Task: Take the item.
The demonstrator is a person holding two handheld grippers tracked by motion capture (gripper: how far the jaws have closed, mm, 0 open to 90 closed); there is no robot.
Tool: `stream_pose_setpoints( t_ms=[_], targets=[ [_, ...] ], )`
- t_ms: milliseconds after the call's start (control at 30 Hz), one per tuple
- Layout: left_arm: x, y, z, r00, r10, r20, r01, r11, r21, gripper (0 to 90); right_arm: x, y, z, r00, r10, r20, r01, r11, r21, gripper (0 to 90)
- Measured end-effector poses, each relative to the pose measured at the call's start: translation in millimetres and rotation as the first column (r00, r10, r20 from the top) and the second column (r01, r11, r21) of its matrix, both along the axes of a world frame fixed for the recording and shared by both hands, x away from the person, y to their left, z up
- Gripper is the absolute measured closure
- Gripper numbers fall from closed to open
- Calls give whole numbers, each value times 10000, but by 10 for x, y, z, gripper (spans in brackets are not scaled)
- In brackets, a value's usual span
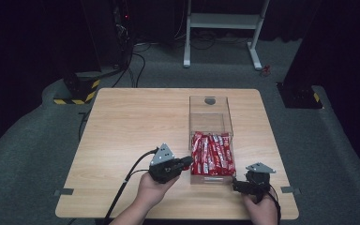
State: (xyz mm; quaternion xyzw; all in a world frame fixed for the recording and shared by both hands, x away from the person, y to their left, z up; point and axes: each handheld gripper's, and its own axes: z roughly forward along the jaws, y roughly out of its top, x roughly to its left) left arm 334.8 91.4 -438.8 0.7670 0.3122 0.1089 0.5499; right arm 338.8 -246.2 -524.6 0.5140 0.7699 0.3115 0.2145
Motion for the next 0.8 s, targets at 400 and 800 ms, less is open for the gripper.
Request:
stream_pose_setpoints(
  t_ms=[400,800],
  targets=[
    [-39,197,2,10000,-16,37,17,9991,-425,881,0,0,0,10000,0,1,0,10000,-2,96],
    [-11,391,7,9993,340,168,-334,9988,-355,879,0,0,0,10000,2,1,-2,10000,-3,96]
  ],
)
